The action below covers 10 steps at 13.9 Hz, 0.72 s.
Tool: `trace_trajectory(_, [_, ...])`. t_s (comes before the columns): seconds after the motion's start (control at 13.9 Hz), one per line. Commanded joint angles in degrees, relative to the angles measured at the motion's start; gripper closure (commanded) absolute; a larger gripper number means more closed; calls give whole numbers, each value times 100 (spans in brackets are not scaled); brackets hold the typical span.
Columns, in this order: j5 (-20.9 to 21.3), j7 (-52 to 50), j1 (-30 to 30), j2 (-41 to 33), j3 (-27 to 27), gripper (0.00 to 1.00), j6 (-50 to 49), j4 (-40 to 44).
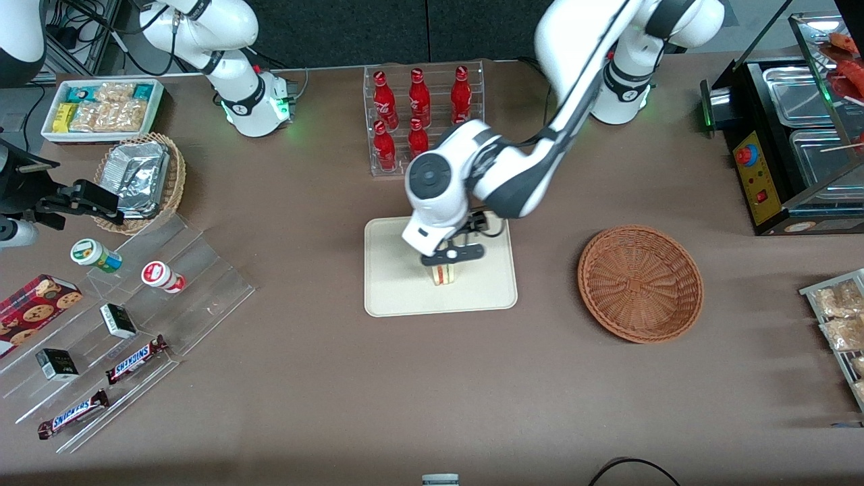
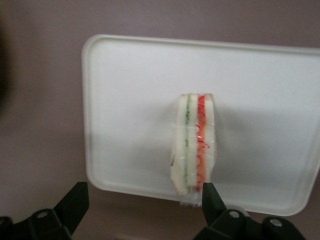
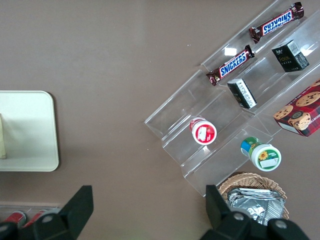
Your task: Place sandwich from basket to tray
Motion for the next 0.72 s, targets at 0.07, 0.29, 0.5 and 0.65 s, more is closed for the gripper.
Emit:
trace_trajectory(0.07, [-67,142,696,-1038,-6,0,-881,-223])
trace_trajectory(0.29, [-23,957,1381,-1513,3,0,-1461,-240])
trace_trajectory(0.5, [170,1932,1874,-1961,3,0,-1726,-494])
trace_trajectory(0.65, [171,2671,2261,-2313,3,0,-1892,-671])
